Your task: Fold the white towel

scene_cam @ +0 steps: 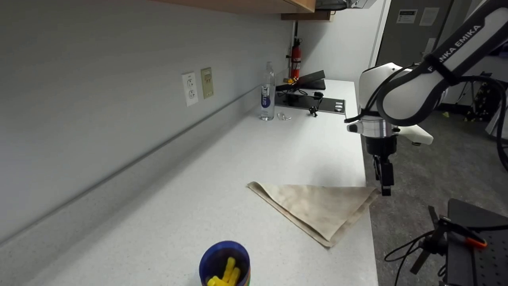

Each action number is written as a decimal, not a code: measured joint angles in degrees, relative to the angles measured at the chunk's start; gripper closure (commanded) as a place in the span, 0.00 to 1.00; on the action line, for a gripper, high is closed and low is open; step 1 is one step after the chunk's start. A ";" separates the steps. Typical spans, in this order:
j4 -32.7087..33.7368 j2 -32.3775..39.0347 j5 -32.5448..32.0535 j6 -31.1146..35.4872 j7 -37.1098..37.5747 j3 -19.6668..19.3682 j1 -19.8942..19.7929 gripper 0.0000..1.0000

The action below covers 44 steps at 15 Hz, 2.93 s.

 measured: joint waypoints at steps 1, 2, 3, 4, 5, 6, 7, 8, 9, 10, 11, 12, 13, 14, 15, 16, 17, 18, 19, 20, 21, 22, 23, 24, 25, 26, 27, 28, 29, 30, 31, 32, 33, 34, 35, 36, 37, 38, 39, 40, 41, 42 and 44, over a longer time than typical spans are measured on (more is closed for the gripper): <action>0.00 0.80 0.00 1.29 -0.22 0.00 -0.10 0.00; 0.00 1.56 0.00 2.39 -0.33 0.00 -0.15 0.00; 0.01 2.30 0.00 3.30 -0.34 0.00 -0.18 0.00; 0.00 2.97 0.00 3.95 -0.34 0.01 -0.19 0.03; 0.01 3.60 0.00 4.45 -0.34 0.02 -0.20 0.08; 0.01 4.13 0.00 4.69 -0.34 0.05 -0.23 0.11; 0.02 4.63 0.00 4.88 -0.34 0.09 -0.27 0.26; 0.02 5.06 0.00 5.06 -0.34 0.13 -0.29 0.36; 0.03 5.41 0.00 5.28 -0.34 0.23 -0.32 0.44; 0.07 5.74 0.00 5.48 -0.34 0.33 -0.34 0.53; 0.12 6.01 0.00 5.53 -0.34 0.43 -0.34 0.60; 0.22 6.25 0.00 5.54 -0.34 0.55 -0.34 0.69; 0.35 6.46 0.00 5.56 -0.34 0.68 -0.34 0.75; 0.50 6.63 0.00 5.62 -0.34 0.83 -0.35 0.57; 0.66 6.75 0.00 5.63 -0.34 1.02 -0.34 0.36; 0.85 6.84 -0.04 5.63 -0.34 1.22 -0.34 0.35; 1.13 6.92 -0.09 5.63 -0.34 1.45 -0.34 0.40; 1.44 7.02 -0.26 5.63 -0.34 1.70 -0.34 0.70; 1.74 7.13 -0.71 5.63 -0.33 1.94 -0.33 0.66; 2.00 7.24 -1.29 5.64 -0.32 2.14 -0.33 0.67; 2.17 7.35 -1.73 5.63 -0.32 2.31 -0.33 0.73; 2.26 7.41 -2.16 5.63 -0.29 2.40 -0.33 0.82; 2.32 7.41 -2.40 5.64 -0.28 2.43 -0.33 0.90; 2.38 7.41 -2.54 5.64 -0.27 2.44 -0.33 0.97; 2.45 7.41 -2.56 5.64 -0.24 2.43 -0.33 1.00; 2.53 7.41 -2.58 5.64 -0.19 2.42 -0.33 1.00; 2.59 7.40 -2.73 5.65 -0.01 2.38 -0.33 1.00; 2.59 7.40 -3.16 5.67 0.29 2.31 -0.33 1.00; 2.58 7.38 -3.66 5.67 0.79 2.22 -0.33 1.00; 2.53 7.36 -4.29 5.67 1.43 2.13 -0.33 1.00; 2.37 7.33 -4.98 5.66 2.27 2.00 -0.33 1.00; 2.05 7.28 -5.81 5.66 3.29 1.82 -0.33 1.00; 1.60 7.18 -6.71 5.42 4.47 1.60 -0.33 1.00; 1.07 7.05 -7.56 5.15 5.61 1.34 -0.33 1.00; 0.59 6.90 -8.26 4.46 6.73 1.09 -0.33 1.00; 0.16 6.60 -8.92 3.40 7.73 0.92 -0.33 1.00; -0.18 6.13 -9.41 2.01 8.76 0.88 -0.31 1.00; -0.39 5.50 -9.92 0.34 9.72 0.88 -0.17 1.00; -0.42 4.73 -10.43 -1.55 10.74 0.95 0.11 1.00; -0.41 3.75 -11.03 -3.56 11.76 1.12 0.49 1.00; -0.33 2.61 -11.70 -5.72 12.82 1.36 1.02 1.00; -0.13 1.44 -12.30 -7.99 13.74 1.74 1.66 1.00; 0.96 -0.77 -12.92 -13.11 15.26 3.02 3.18 1.00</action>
